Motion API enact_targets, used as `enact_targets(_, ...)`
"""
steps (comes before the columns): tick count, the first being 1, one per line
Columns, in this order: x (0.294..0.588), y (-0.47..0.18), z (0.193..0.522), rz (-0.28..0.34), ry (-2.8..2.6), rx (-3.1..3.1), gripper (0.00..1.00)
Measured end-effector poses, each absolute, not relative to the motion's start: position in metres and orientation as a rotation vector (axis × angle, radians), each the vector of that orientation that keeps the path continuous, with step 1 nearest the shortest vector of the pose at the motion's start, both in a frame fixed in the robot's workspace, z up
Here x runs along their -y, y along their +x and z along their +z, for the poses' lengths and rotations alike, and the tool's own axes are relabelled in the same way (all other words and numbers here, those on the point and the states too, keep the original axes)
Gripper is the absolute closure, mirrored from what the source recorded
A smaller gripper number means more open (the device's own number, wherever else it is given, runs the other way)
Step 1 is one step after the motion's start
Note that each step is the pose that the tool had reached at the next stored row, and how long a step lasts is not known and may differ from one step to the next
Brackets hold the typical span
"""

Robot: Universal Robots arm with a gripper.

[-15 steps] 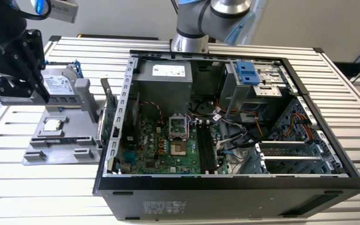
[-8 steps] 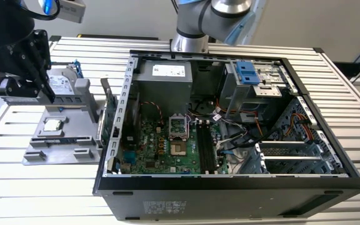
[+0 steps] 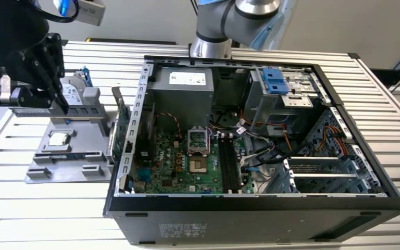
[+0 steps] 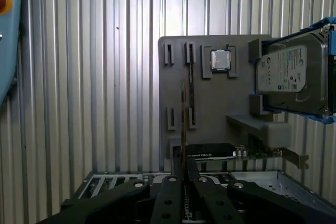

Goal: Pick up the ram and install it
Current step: 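Pick up the ram and move it above insertion slot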

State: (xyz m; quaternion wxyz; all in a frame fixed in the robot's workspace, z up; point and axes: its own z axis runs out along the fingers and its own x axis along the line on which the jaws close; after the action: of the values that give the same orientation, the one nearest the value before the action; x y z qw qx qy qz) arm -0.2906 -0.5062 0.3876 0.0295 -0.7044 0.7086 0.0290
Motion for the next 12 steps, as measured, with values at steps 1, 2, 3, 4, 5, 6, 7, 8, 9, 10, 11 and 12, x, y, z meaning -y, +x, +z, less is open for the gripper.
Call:
enact_targets(1,0.506,-0.289,0.388,0.089,-2.173,-2.185,1.00)
enact_targets(2,0.506,-0.288,0.388,0.089,-2.172,-2.185,1.00)
enact_targets(3,0.506,-0.286,0.388,0.089,-2.172,-2.185,1.00)
enact_targets(4,0.506,-0.285,0.388,0.089,-2.173,-2.185,1.00)
enact_targets(5,0.506,-0.283,0.388,0.089,-2.172,-2.185,1.00)
enact_targets(6,0.506,-0.282,0.388,0.089,-2.172,-2.185,1.00)
enact_targets(7,0.506,-0.280,0.388,0.089,-2.173,-2.185,1.00)
enact_targets(8,0.506,-0.279,0.388,0.089,-2.173,-2.185,1.00)
enact_targets(9,0.506,-0.278,0.388,0.089,-2.173,-2.185,1.00)
enact_targets(10,0.506,-0.277,0.388,0.089,-2.173,-2.185,1.00)
enact_targets(11,0.506,-0.276,0.388,0.089,-2.172,-2.185,1.00)
enact_targets(12,0.506,-0.274,0.388,0.090,-2.172,-2.185,1.00)
